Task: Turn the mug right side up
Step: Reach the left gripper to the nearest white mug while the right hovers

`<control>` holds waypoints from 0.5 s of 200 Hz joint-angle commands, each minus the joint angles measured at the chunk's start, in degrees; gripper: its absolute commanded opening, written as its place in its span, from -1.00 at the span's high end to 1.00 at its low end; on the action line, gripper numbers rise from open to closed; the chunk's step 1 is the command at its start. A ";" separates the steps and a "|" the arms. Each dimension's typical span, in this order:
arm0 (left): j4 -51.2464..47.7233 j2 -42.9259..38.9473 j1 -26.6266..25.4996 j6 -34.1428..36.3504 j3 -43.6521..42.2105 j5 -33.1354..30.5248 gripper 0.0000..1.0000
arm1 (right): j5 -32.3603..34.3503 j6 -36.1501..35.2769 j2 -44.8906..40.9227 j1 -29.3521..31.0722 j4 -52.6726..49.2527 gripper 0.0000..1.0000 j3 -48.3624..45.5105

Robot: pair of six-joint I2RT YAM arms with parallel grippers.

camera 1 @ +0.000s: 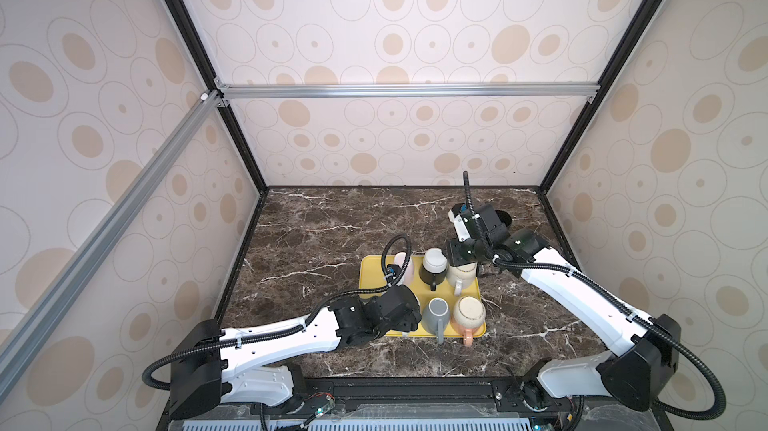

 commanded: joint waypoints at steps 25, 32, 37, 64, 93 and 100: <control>0.51 1.25 -0.84 -1.71 0.35 -1.14 -0.50 | -0.94 -0.53 1.03 0.48 -0.53 0.14 -0.55; 0.39 1.54 -0.84 -1.86 0.44 -1.05 -0.50 | -0.94 -0.48 1.00 0.48 -0.30 0.14 -0.62; 0.37 1.74 -0.85 -1.87 0.45 -1.05 -0.50 | -0.86 -0.53 1.08 0.48 -0.12 0.14 -0.76; 1.31 2.84 -1.10 -2.00 0.34 -0.98 -0.47 | -0.08 -0.71 1.49 0.48 -0.14 0.14 -0.86; 1.14 4.44 -1.16 -1.89 0.92 -0.70 -0.46 | 0.41 -0.52 1.09 0.48 -0.07 0.14 -1.35; 0.98 4.98 -1.17 -1.80 1.29 -0.62 -0.45 | 0.54 -0.44 0.95 0.48 0.05 0.14 -1.54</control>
